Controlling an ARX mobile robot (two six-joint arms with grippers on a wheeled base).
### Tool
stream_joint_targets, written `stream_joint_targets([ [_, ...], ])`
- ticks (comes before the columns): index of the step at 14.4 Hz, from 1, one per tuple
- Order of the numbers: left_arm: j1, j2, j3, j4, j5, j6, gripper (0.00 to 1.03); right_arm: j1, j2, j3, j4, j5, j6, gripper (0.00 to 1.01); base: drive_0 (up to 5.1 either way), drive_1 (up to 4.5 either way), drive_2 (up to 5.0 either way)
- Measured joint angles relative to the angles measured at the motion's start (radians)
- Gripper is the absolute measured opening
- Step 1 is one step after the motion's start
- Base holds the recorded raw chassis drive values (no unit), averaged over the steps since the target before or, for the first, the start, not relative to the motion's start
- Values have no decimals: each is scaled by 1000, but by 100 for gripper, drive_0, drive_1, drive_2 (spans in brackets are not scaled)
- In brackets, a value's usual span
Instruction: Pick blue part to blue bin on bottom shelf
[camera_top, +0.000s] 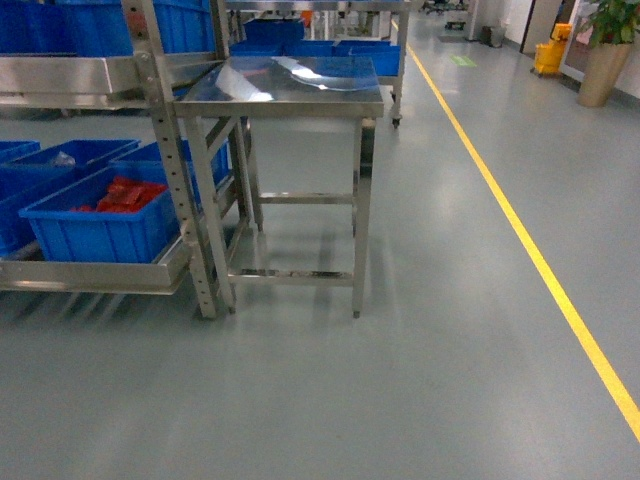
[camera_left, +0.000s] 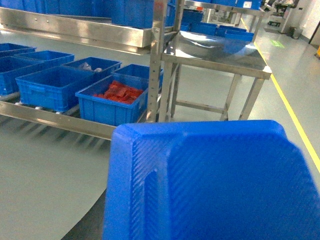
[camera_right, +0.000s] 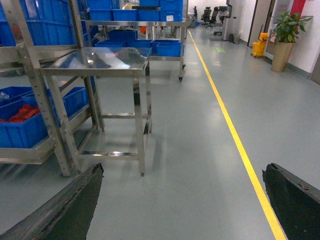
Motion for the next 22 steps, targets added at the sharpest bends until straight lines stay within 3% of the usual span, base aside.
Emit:
stream_joint_targets([
  [22,0,1,0,-3,-1,0,43,0,0,0,6,0,0,98,-1,402,-404],
])
